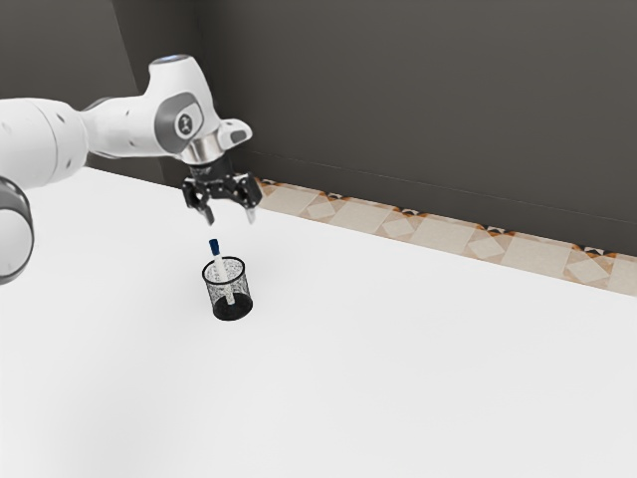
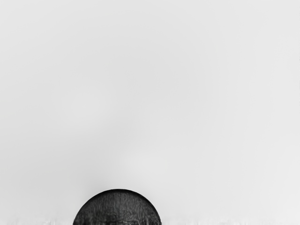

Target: Take the marker out of the pen holder and place it to the left of the pen holder.

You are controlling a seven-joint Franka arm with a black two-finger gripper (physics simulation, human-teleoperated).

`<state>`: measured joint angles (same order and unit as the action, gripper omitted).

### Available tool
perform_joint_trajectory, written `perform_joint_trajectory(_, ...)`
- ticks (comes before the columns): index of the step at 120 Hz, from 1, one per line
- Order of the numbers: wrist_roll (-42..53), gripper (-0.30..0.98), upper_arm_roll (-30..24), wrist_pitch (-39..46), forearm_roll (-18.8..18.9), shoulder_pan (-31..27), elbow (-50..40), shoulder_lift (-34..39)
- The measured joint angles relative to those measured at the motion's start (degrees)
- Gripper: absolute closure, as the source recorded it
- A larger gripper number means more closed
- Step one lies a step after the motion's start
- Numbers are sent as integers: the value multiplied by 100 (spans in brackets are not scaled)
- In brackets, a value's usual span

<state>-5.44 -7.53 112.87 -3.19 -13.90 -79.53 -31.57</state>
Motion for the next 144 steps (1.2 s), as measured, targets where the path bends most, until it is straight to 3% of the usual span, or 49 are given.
perform_joint_trajectory(90, -468, 0, 2, 191, -56, -208, -742, 218)
perform_joint_trajectory(144, -627, 10, -18, 265, -102, -278, -755, 135)
